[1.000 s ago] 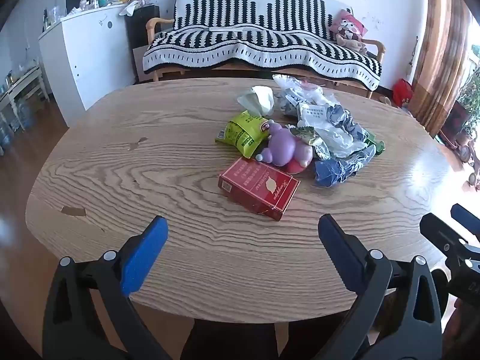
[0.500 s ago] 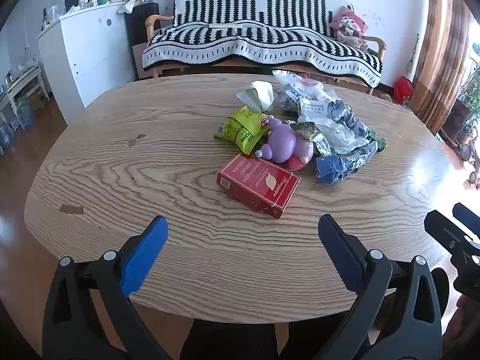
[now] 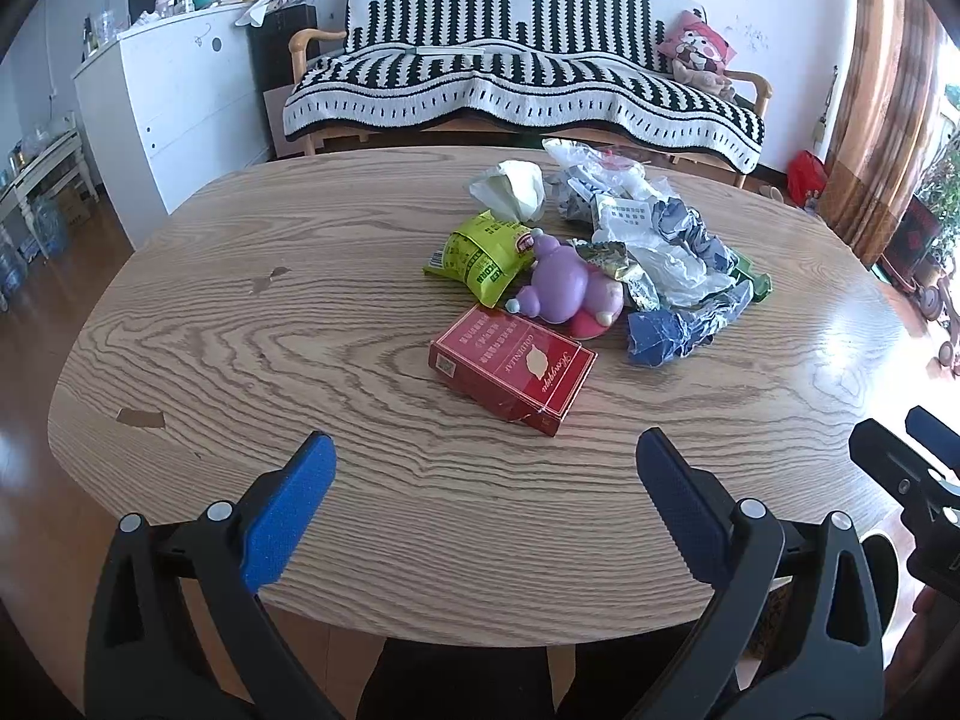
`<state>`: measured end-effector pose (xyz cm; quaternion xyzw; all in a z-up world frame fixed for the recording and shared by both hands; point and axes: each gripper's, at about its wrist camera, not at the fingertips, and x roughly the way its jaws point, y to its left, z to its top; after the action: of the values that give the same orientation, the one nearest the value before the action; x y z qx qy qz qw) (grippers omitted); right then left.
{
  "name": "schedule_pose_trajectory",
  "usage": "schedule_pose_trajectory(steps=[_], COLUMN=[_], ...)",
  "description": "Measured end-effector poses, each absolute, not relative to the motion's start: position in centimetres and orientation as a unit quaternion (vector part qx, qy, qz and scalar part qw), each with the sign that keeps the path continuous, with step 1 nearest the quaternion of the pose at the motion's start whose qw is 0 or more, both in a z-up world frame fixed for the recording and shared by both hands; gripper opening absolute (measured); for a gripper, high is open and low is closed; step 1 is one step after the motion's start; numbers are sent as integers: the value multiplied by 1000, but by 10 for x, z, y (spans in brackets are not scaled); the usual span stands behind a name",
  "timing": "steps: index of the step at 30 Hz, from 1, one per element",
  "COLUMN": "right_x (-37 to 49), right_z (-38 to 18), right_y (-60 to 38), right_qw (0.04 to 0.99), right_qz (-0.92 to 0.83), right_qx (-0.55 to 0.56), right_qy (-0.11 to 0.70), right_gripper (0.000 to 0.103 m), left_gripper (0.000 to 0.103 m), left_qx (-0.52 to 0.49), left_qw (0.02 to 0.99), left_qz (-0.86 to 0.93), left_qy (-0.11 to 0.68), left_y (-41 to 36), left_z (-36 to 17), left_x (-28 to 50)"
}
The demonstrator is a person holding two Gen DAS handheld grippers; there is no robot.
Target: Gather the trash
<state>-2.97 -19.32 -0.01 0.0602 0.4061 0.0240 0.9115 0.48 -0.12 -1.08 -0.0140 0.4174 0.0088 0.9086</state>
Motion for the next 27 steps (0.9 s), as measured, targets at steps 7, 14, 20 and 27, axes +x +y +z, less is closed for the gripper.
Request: schedule_pose_trajectory(steps=[7,14,20,27], right_x=[-29,-29,-29,-24], right_z=[0,-1,-1,-5], right_y=[-193,-196,-197,-201], right_qw=[911,911,911,909], right_qz=[24,22,23,18], right_qx=[61,63,63,63], right_qy=[406,407,407,412], right_gripper=[97,97,97,97], left_gripper=[98,98,98,98], left_qx=[-14,-14,-15,-24], left_qw=[907,906,904,899], left_qz=[10,10,11,2], left_qy=[421,423,427,436], left_y=[-3,-3,-2,14], left_z=[-12,-13,-16,-22], left_x=[5,7,9,25])
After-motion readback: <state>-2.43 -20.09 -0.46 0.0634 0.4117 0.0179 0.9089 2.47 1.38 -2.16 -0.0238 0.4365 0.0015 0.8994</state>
